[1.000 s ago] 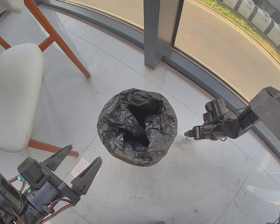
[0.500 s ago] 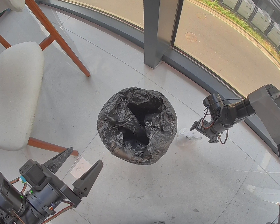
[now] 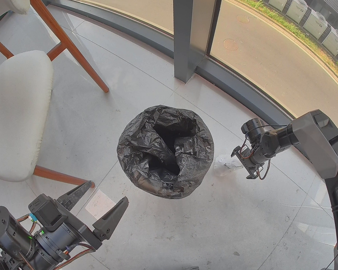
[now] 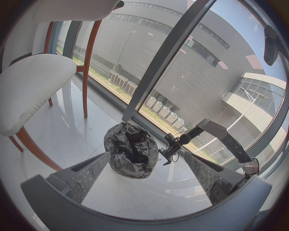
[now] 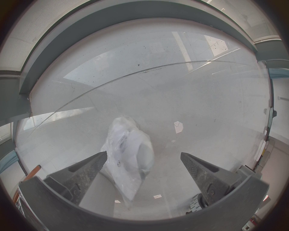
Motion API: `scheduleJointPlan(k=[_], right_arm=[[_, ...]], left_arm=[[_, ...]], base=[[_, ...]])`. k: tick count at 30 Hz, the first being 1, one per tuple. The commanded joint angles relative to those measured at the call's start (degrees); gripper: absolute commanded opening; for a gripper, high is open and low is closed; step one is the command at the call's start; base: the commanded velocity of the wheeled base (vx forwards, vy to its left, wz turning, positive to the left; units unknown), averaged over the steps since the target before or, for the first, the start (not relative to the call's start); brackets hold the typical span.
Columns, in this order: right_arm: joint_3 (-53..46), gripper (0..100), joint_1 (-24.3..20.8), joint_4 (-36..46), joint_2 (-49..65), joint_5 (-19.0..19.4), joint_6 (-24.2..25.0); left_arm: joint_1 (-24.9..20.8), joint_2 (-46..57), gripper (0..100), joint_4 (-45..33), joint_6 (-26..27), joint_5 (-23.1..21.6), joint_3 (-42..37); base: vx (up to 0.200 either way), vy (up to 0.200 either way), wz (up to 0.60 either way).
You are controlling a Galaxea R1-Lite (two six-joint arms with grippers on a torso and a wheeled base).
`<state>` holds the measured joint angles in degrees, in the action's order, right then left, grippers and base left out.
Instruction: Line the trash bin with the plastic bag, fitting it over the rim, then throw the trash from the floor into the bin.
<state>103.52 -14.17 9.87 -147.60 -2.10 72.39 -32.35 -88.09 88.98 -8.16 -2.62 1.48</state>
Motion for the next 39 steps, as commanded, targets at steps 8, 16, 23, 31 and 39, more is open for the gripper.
scheduleJointPlan(k=[8, 16, 23, 31, 39], right_arm=[[11.1, 0, -3.9, 0.4, -10.4, -0.1, 2.0], [11.1, 0, -3.7, 2.9, -11.1, -0.2, 2.0], [11.1, 0, -2.3, 11.0, 8.5, 1.0, -2.9], [11.1, 0, -3.7, 24.0, 38.1, 14.2, -16.0], [6.0, 0, -14.2, 32.7, 48.9, 22.5, -28.2]], left_arm=[[0.0, -1.3, 100, 1.0, -0.1, 0.0, -0.2], [0.0, -1.3, 100, 1.0, 0.0, 0.1, -0.2], [0.0, -1.3, 100, 1.0, 0.0, 0.2, -0.9], [1.2, -0.8, 100, 1.0, -0.5, 0.6, 0.0], [9.6, -0.1, 100, 1.0, -1.7, 1.6, 7.0]], base=[[0.0, 0.0, 0.0], [0.0, 0.0, 0.0], [0.0, 0.0, 0.0], [0.0, 0.0, 0.0], [0.0, 0.0, 0.0]])
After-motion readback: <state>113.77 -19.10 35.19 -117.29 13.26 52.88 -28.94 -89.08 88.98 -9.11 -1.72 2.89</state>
